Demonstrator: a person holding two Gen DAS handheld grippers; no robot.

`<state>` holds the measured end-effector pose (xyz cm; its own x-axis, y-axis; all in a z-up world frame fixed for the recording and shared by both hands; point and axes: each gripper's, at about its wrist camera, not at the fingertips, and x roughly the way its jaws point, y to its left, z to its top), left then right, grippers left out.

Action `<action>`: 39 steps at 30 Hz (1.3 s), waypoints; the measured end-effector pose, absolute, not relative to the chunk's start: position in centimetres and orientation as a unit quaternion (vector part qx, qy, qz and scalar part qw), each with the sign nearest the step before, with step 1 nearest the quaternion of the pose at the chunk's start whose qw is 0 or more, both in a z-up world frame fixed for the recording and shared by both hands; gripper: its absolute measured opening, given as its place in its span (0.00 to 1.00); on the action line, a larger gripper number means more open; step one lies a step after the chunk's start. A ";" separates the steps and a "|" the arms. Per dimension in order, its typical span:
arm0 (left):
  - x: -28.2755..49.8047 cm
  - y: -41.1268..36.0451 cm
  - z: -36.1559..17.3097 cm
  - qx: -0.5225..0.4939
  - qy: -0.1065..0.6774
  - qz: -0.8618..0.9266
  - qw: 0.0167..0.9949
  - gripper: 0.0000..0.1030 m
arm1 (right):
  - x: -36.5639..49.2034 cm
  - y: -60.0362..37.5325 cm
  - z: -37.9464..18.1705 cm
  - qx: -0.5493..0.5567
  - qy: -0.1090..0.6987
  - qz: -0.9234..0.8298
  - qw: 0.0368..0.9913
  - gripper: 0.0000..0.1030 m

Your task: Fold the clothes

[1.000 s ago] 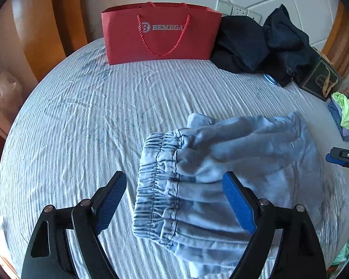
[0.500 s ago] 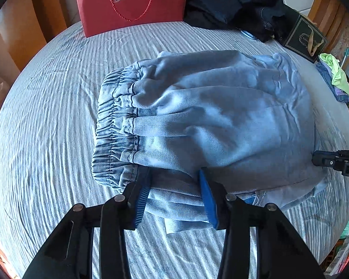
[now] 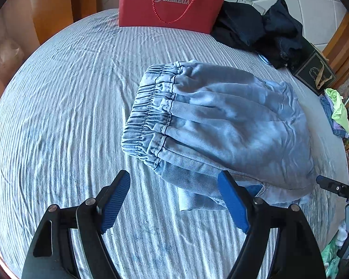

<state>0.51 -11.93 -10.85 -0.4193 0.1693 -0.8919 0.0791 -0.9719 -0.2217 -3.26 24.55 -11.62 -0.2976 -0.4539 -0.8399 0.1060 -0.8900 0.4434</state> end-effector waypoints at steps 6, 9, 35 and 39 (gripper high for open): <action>-1.1 -10.5 -12.4 -0.548 -0.109 0.829 0.012 0.76 | -3.5 24.9 -11.9 0.563 -0.159 -0.792 0.176 0.81; -1.7 -9.8 -12.5 -0.544 -0.090 0.834 0.004 0.76 | -3.7 25.2 -12.0 0.560 -0.163 -0.793 0.174 0.81; -1.7 -10.0 -9.6 -0.518 -0.119 0.847 0.011 0.79 | -6.3 22.5 -12.8 0.561 -0.113 -0.790 0.218 0.84; -1.4 -10.1 -11.9 -0.551 -0.126 0.825 0.007 0.79 | -6.3 22.8 -13.0 0.563 -0.121 -0.786 0.223 0.86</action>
